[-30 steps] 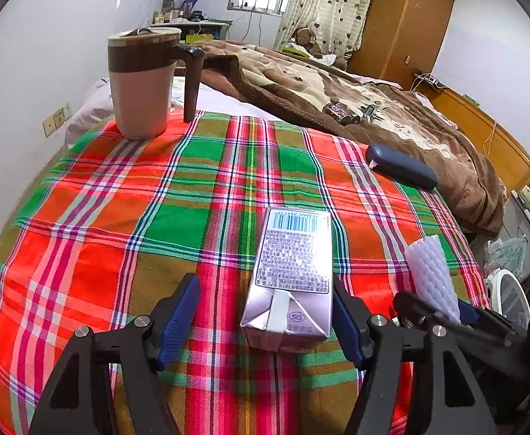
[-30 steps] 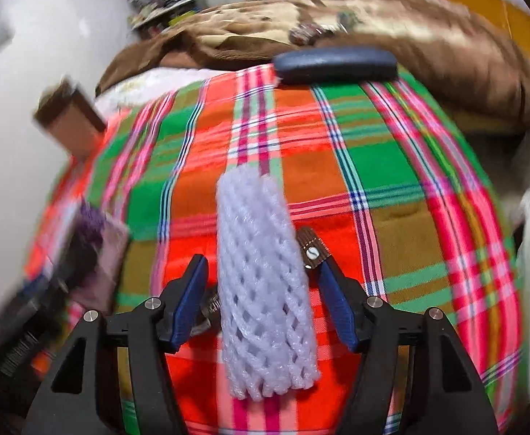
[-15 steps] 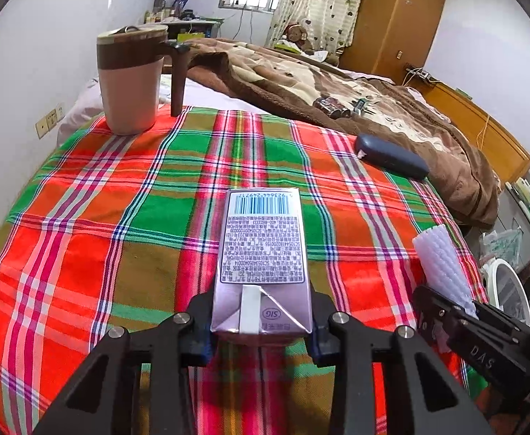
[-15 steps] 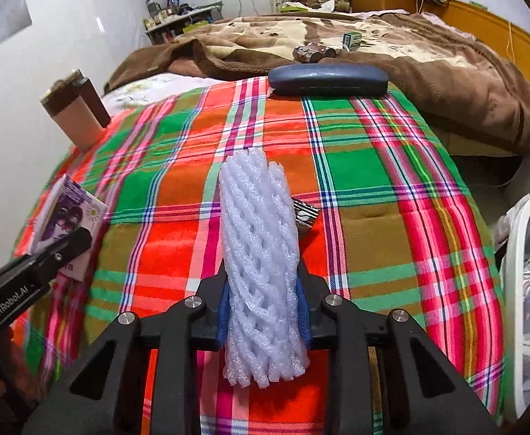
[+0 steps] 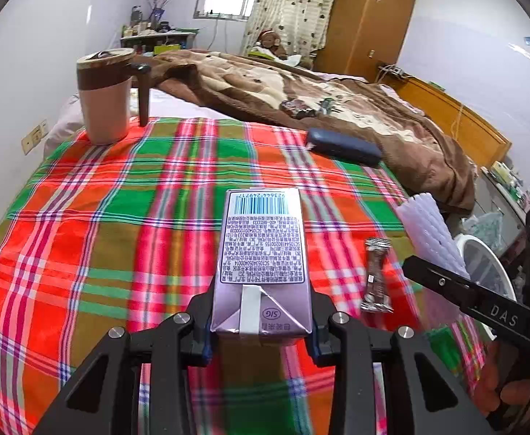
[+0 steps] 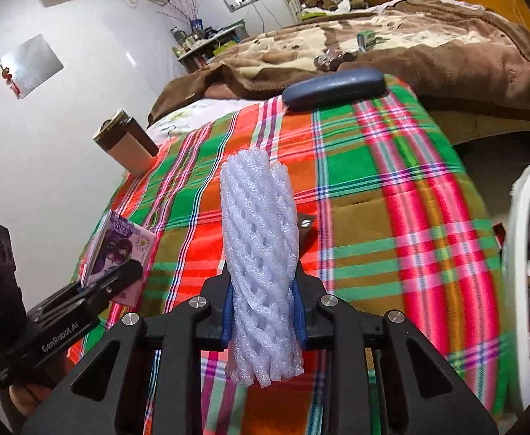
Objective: Collect trash
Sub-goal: 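Carry the milk carton and foam sleeve in both tools over the white bin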
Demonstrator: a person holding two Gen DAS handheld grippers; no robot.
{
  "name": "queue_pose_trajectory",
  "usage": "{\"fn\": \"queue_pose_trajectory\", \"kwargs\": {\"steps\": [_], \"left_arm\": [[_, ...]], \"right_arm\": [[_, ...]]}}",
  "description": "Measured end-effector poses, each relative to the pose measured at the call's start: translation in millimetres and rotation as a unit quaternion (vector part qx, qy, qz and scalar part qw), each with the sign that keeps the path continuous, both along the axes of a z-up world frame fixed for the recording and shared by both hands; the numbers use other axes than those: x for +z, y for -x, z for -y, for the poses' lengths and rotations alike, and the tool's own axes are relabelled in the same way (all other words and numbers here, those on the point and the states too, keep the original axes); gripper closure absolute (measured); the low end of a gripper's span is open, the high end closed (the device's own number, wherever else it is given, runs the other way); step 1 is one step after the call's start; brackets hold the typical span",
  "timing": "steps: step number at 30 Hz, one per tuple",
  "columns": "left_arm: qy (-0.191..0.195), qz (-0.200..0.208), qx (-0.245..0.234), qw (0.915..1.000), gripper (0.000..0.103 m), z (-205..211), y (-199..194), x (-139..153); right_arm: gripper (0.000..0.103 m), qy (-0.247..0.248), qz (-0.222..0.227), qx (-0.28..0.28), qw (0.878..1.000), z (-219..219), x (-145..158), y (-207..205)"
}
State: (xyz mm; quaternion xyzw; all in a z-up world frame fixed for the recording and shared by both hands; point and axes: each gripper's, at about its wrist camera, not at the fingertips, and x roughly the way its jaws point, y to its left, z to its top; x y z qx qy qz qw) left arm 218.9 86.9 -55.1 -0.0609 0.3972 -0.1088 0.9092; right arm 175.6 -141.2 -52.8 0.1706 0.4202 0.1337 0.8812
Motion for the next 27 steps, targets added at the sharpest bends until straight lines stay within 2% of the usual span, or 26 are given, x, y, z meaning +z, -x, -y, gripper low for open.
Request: {"fn": "queue_pose_trajectory", "kwargs": {"steps": [4,7,9,15,16,19,20,24,27], "left_arm": [[-0.006,0.0,0.001,1.0,0.066,5,7,1],[-0.01,0.0,0.009,0.9999,0.066,6,11,3],[-0.008,0.0,0.014,0.9999,0.066,4,14,4],[-0.009,-0.002,0.02,0.9998,0.066,0,14,3],[-0.009,-0.002,0.02,0.9998,0.066,-1,13,3],[-0.005,-0.006,0.021,0.9997,0.066,-2,12,0],[-0.004,-0.006,0.022,0.9997,0.066,-2,12,-1],[-0.002,-0.007,0.021,0.9998,0.066,-4,11,-2],[0.0,-0.01,0.024,0.9997,0.066,-7,10,-3]], "right_arm": [[0.077,-0.002,-0.007,0.005,1.0,9,0,3],[0.076,0.013,-0.019,0.01,1.0,4,-1,1],[0.074,0.038,-0.038,-0.012,0.998,0,-6,-5],[0.068,0.05,-0.077,-0.047,0.995,-4,-21,-29],[0.065,0.051,-0.074,-0.054,0.994,-7,-20,-30],[0.044,0.05,-0.081,-0.059,0.994,-15,-19,-36],[0.04,0.065,-0.082,-0.058,0.993,-22,-19,-40],[0.04,0.148,-0.072,-0.043,0.985,-43,-20,-40],[0.04,0.158,-0.06,-0.042,0.985,-38,-21,-36]]}}
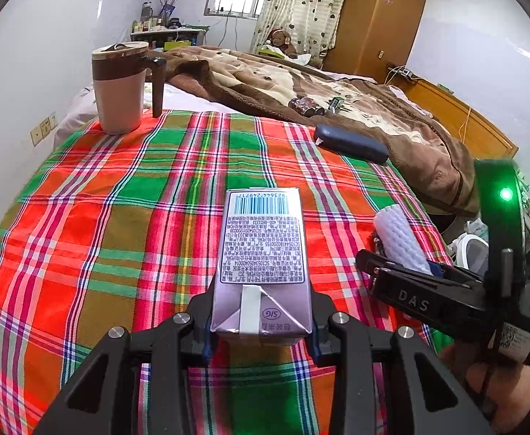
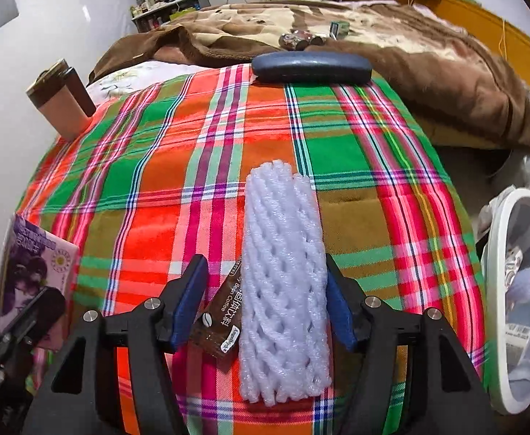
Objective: Collect trash
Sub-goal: 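Carry the milk carton and foam sleeve in both tools over the white bin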
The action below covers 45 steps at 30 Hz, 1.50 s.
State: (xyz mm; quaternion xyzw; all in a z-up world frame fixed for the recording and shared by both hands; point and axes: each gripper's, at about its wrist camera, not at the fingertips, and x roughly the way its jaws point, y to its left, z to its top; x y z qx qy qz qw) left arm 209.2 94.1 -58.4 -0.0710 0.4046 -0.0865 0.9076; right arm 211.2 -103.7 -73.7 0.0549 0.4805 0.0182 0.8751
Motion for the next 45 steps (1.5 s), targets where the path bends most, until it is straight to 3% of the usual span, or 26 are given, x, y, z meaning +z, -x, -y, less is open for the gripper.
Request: {"fn": "queue_pose_trajectory", "kwargs": {"steps": [1,3,6,14,21,24,33,36,38,42,45], "left_arm": [[0.001,0.0,0.0,1.0,0.066,-1,-1,0],[0.002,-0.002,-0.001,1.0,0.066,0,-1,-1],[0.004,-0.001,-0.006,1.0,0.066,4,0,-3],[0.003,0.009,-0.021,0.9997,0.066,18,8,4],[0.0,0.019,-0.033,0.9993,0.066,34,18,13],[-0.003,0.021,-0.036,0.9991,0.066,40,23,14],[-0.008,0.014,-0.026,0.9995,0.066,38,24,12],[-0.007,0.011,-0.024,0.9996,0.066,35,24,10],[-0.005,0.01,-0.022,0.9997,0.066,32,23,8],[0.0,0.007,-0.016,0.9998,0.066,26,21,6],[0.001,0.006,-0.014,0.9999,0.066,23,21,5]], "right_arm": [[0.042,0.002,0.002,0.002,1.0,2,0,1],[0.06,0.038,0.007,-0.002,0.999,3,0,5],[0.071,0.03,0.019,0.002,0.999,13,2,12],[0.077,-0.057,0.033,0.01,0.998,37,10,27],[0.078,-0.112,0.068,0.021,0.991,51,29,50],[0.078,-0.113,0.073,0.016,0.991,56,32,54],[0.07,-0.093,-0.019,-0.02,0.995,53,0,28],[0.053,-0.102,-0.019,-0.034,0.994,47,1,19],[0.045,-0.074,-0.025,-0.039,0.996,34,2,13],[0.043,0.024,-0.012,-0.018,0.999,9,-2,9],[0.057,0.064,0.018,-0.003,0.998,5,-3,18]]}}
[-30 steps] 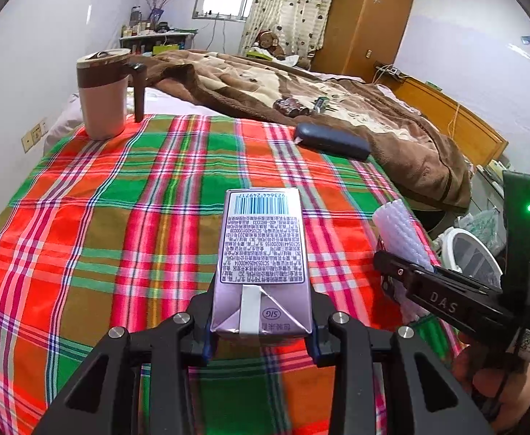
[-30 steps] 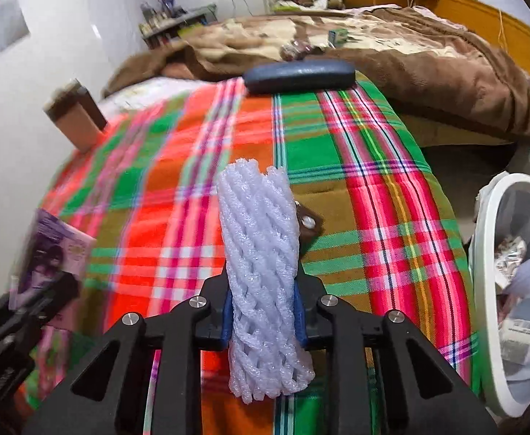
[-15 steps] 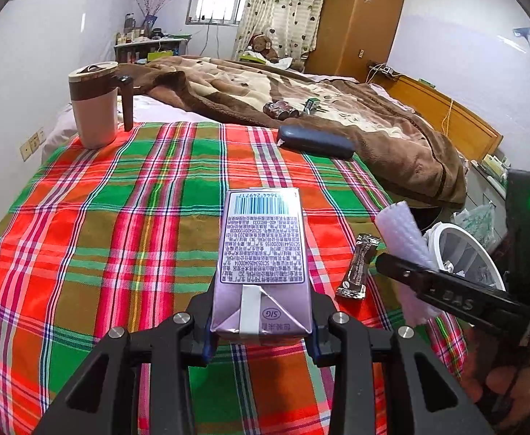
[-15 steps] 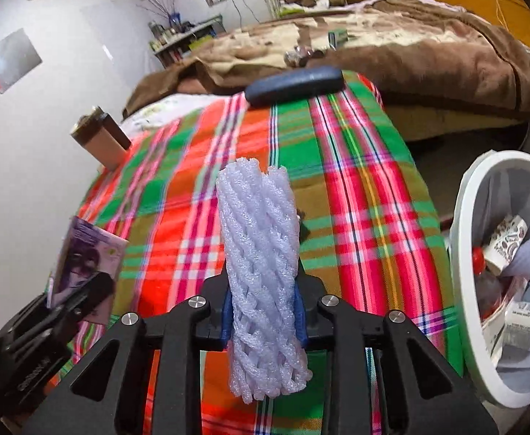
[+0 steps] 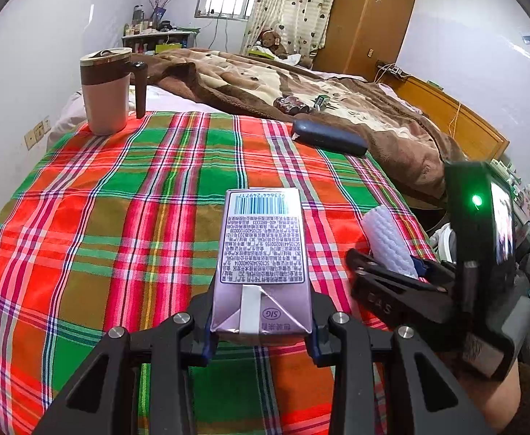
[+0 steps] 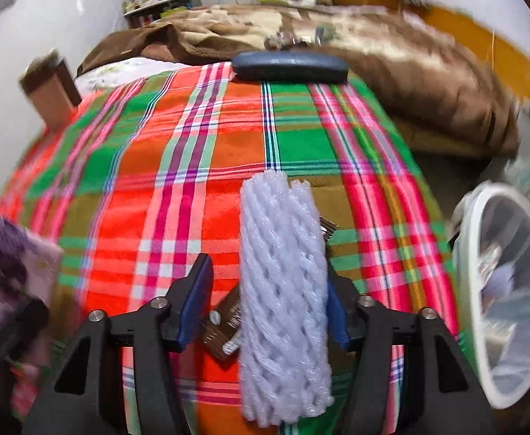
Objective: Collect trash
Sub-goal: 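Carry the milk carton and foam sleeve in both tools over the white bin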
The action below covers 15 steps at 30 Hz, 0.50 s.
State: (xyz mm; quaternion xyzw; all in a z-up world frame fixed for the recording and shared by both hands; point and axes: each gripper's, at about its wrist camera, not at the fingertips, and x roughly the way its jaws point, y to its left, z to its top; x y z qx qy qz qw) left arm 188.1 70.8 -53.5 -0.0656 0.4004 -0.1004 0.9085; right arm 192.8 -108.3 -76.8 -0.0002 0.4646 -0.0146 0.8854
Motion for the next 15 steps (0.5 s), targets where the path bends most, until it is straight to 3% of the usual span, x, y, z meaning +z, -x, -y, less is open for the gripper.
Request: {"fn": "queue_pose_trajectory", "kwargs": {"steps": [2,7,15], "left_arm": [[0.001,-0.002,-0.001,1.0,0.066,1,0,-1],[0.004,0.003,-0.007,1.0,0.066,7,5,4],[0.002,0.012,-0.025,0.9996,0.066,31,15,11]], "right_arm": [[0.076,-0.003,-0.001,0.001,1.0,10,2,3],[0.081,-0.04,0.01,-0.007,0.999,36,4,13],[0.082,-0.19,0.017,0.002,0.982,74,13,35]]}}
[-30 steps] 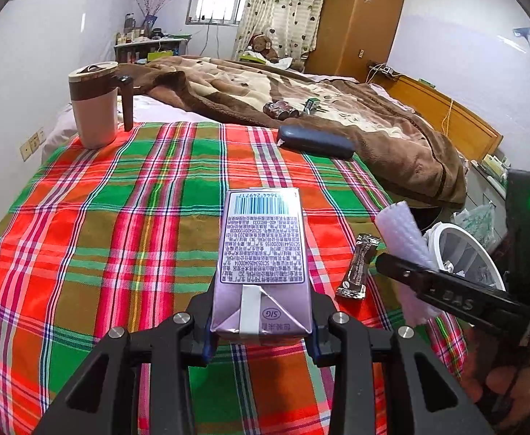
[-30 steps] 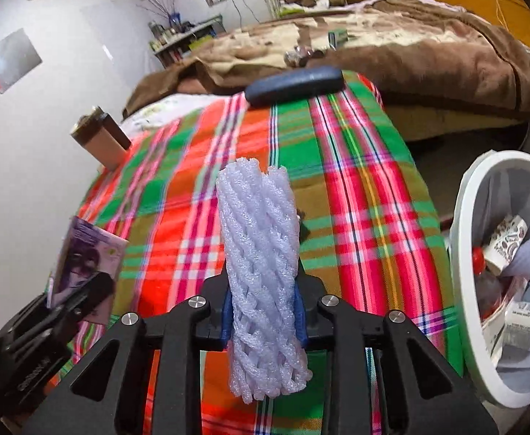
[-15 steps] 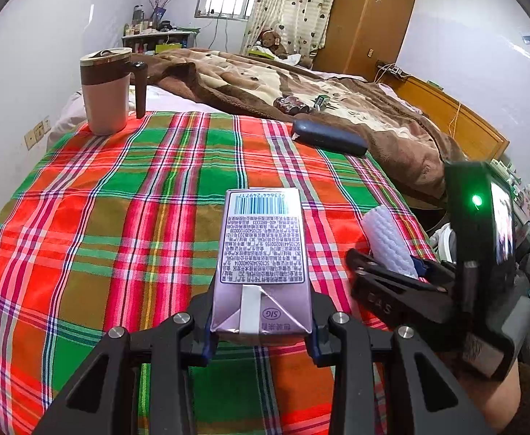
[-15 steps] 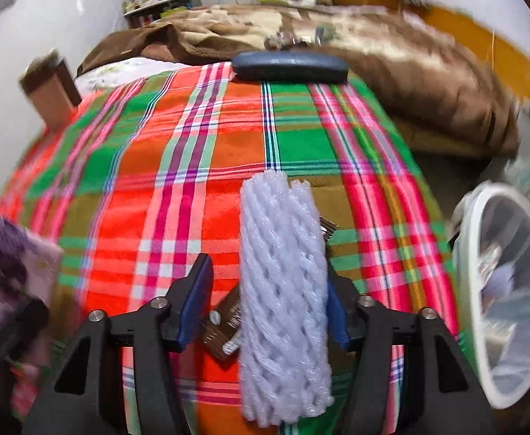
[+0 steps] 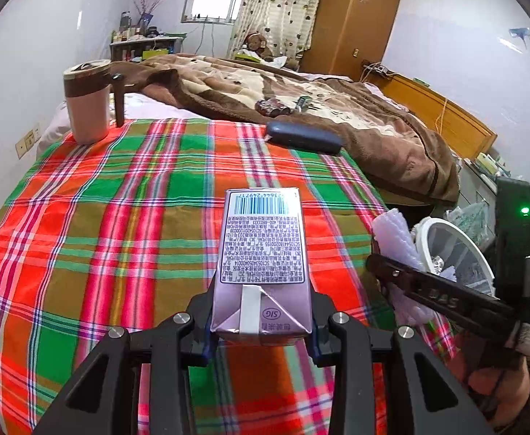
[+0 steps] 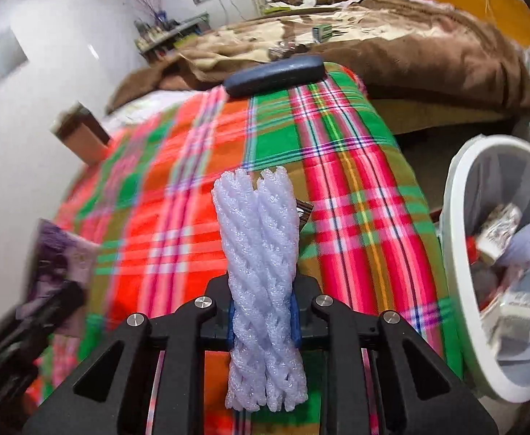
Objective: Collect trash
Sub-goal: 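Carry the milk carton and foam sleeve in both tools over the white bin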
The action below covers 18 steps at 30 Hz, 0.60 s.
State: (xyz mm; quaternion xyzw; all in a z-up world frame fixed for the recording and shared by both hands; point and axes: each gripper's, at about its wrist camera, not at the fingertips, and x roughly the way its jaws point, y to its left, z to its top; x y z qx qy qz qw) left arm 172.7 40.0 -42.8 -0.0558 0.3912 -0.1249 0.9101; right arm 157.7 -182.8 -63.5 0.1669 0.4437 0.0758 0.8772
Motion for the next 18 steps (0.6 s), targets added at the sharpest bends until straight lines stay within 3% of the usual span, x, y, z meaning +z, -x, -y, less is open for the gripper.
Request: {"fn": "queue_pose_trajectory", "kwargs": {"steps": [11,18], "left_arm": [[-0.007,0.021,-0.048,0.9986,0.066,56,14,20],[-0.009,0.031,-0.09,0.9954,0.066,105,23,30]], "right_arm": [[0.082,-0.078,0.033,-0.011,0.996,48,28,33],[0.081,-0.067,0.047,-0.04,0.996,82,39,48]]}}
